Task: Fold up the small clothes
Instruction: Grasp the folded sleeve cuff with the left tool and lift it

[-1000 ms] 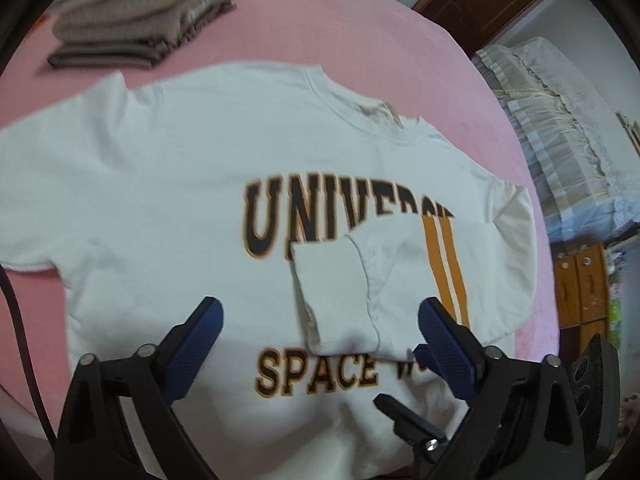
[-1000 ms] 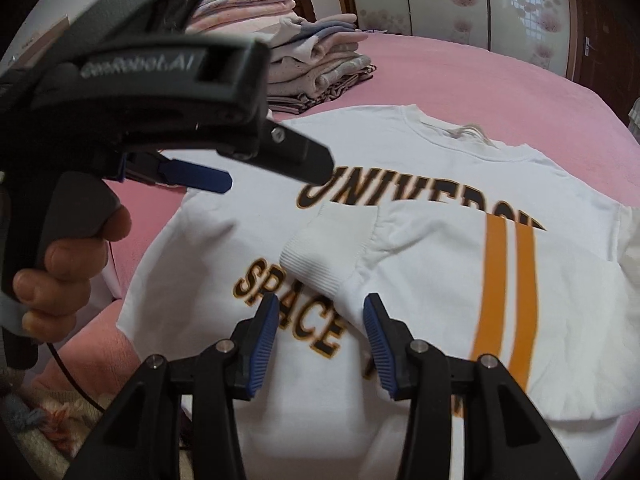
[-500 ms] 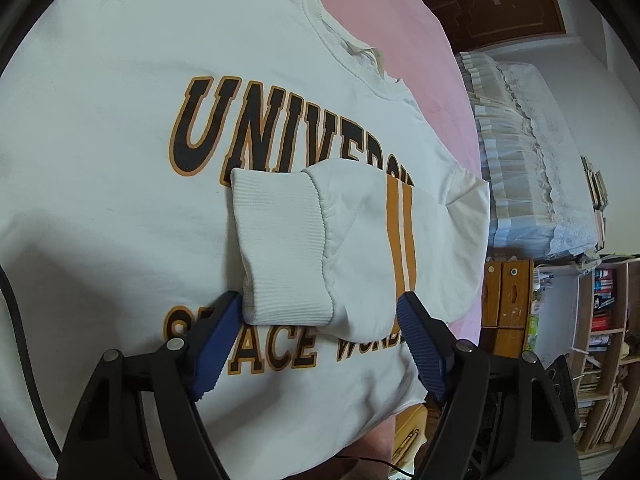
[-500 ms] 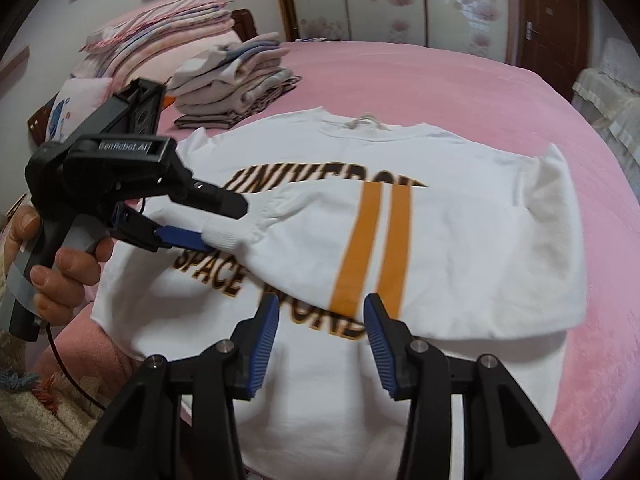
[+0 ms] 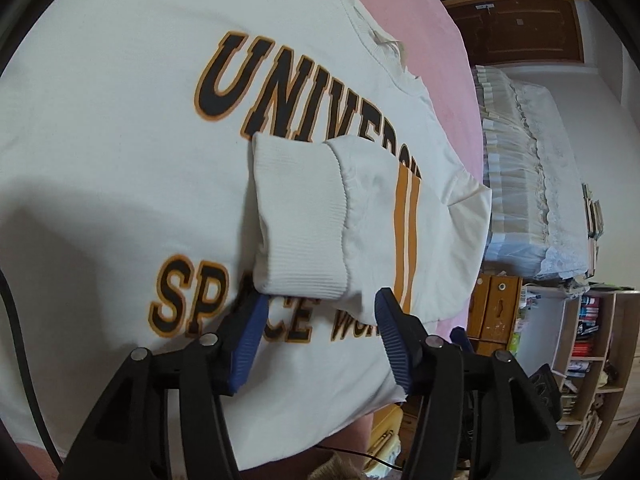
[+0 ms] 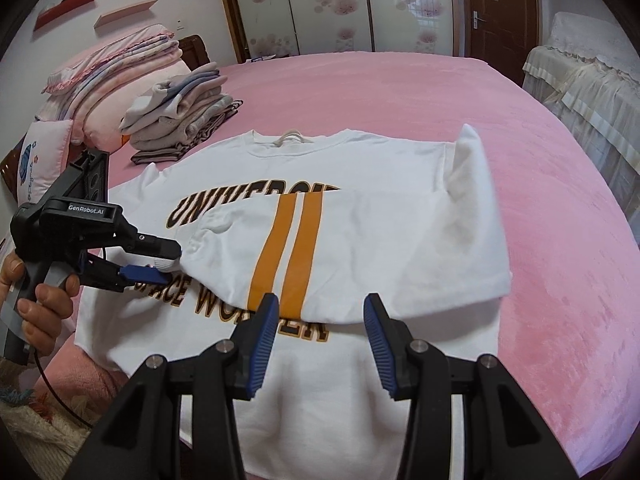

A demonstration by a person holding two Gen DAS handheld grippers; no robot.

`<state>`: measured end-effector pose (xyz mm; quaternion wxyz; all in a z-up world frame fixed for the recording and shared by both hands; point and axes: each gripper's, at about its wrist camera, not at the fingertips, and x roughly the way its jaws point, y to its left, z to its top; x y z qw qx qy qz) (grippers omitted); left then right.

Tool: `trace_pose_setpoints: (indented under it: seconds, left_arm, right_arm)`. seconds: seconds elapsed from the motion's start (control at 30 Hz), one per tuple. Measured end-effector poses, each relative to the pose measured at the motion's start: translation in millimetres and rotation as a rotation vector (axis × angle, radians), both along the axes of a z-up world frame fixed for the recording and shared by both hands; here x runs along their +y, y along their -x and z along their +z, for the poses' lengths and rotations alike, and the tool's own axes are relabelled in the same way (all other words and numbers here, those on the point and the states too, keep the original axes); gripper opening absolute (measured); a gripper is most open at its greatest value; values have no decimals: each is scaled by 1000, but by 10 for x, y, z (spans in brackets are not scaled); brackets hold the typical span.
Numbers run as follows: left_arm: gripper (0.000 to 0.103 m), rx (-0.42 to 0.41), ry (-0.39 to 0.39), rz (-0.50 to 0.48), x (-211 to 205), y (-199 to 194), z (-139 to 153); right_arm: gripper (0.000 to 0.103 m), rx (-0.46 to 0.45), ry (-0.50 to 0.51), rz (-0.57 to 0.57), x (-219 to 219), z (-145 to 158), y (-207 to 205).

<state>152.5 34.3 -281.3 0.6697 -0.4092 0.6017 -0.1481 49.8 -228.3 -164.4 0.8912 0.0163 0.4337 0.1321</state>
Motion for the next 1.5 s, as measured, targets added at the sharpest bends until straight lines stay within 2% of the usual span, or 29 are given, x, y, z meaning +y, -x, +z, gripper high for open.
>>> trace_pose_setpoints:
  seconds: [0.1, 0.3, 0.4, 0.43, 0.47, 0.53, 0.57, 0.7, 0.83, 0.97, 1.23, 1.33, 1.5]
  left_arm:
    - [62, 5, 40, 25, 17, 1, -31]
    - [59, -15, 96, 106, 64, -130, -98]
    - [47, -49, 90, 153, 104, -190, -58]
    - [42, -65, 88, 168, 119, -206, -34]
    - [31, -82, 84, 177, 131, -225, -8]
    - [16, -113, 44, 166, 110, -270, 63]
    - [14, -125, 18, 145, 80, -297, 99]
    - [10, -188, -126, 56, -112, -370, 314]
    - [10, -247, -206, 33, -251, -411, 545]
    - [9, -314, -253, 77, -185, -399, 815]
    - [9, -426, -361, 261, 305, -301, 1238]
    - [9, -463, -400, 313, 467, -335, 1300]
    - [9, -478, -443, 350, 618, -507, 1186]
  right_arm:
    - [44, -2, 5, -3, -1, 2, 3]
    - [44, -23, 11, -39, -118, 49, 17]
    - [44, -31, 14, -70, -232, 87, 29]
    - [44, -33, 14, -80, -269, 96, 41]
    - [44, -35, 13, -92, -319, 100, 49]
    - [44, -37, 13, -116, -404, 102, 58]
    - [44, -35, 9, -128, -448, 101, 56]
    - [44, -26, -4, -182, -632, 76, 30]
    - [44, -31, 10, -215, -756, 68, 20]
    - [44, -22, 56, -239, -892, 5, 17]
    - [44, 33, 92, -234, -956, -291, -272]
    - [44, 42, 105, -207, -877, -388, -424]
    - [44, 65, 116, -210, -836, -533, -669]
